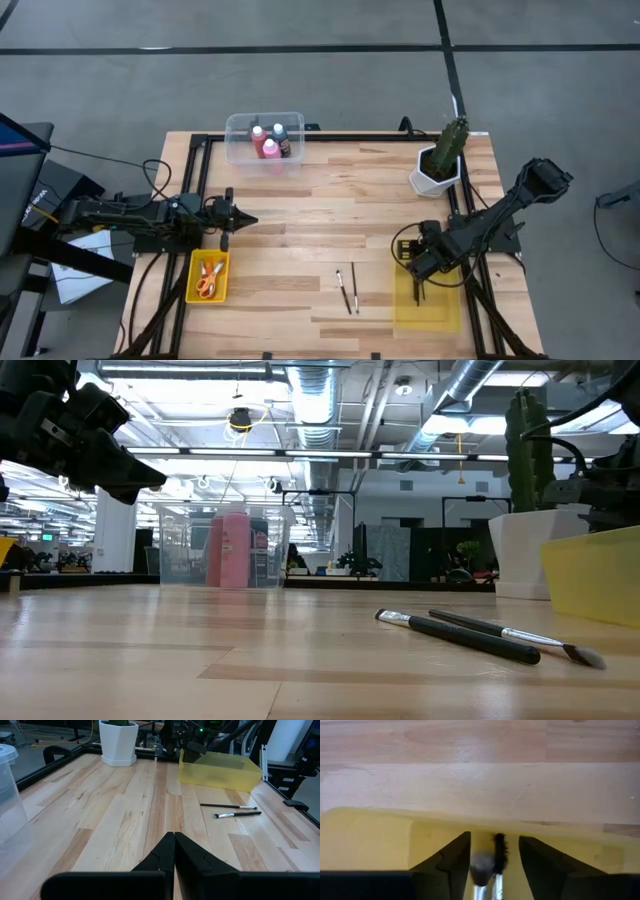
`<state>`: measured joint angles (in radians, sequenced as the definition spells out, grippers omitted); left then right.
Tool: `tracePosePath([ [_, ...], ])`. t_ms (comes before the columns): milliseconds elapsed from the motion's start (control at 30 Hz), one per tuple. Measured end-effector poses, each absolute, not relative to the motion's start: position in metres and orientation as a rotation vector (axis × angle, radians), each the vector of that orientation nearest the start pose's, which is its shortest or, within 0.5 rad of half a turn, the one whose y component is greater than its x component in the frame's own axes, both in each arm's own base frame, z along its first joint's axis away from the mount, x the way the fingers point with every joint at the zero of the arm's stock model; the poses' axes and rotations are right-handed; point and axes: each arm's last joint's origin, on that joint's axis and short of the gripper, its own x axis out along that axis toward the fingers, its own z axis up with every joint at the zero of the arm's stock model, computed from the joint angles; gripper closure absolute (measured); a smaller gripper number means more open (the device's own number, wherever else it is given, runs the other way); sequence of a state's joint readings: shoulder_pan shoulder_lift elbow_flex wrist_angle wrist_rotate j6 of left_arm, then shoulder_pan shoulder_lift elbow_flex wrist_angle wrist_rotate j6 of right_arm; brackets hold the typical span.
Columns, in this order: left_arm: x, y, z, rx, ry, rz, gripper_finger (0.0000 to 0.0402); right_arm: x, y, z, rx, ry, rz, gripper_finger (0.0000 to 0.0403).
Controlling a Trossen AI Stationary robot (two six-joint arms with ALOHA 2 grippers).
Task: Pick & Place Paint Supplies
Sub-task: Put the foundation brush into the yellow bin
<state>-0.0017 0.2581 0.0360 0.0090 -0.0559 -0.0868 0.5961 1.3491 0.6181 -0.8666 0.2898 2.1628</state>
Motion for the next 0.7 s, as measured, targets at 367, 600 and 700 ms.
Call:
tracePosePath([
  [367,0.111,0.001,0.155,-0.080,0.210,0.064,0.0401,0.164,0.100,0.170,1.047,0.901,-1.208,0.0222],
  [600,0.111,0.002,0.155,-0.080,0.210,0.068,0.0401,0.177,0.110,0.192,1.094,0.847,-1.125,0.0222],
  [700,0.111,0.002,0.155,-0.080,0.210,0.068,0.0401,0.183,0.117,0.200,1.135,0.827,-1.055,0.0223],
])
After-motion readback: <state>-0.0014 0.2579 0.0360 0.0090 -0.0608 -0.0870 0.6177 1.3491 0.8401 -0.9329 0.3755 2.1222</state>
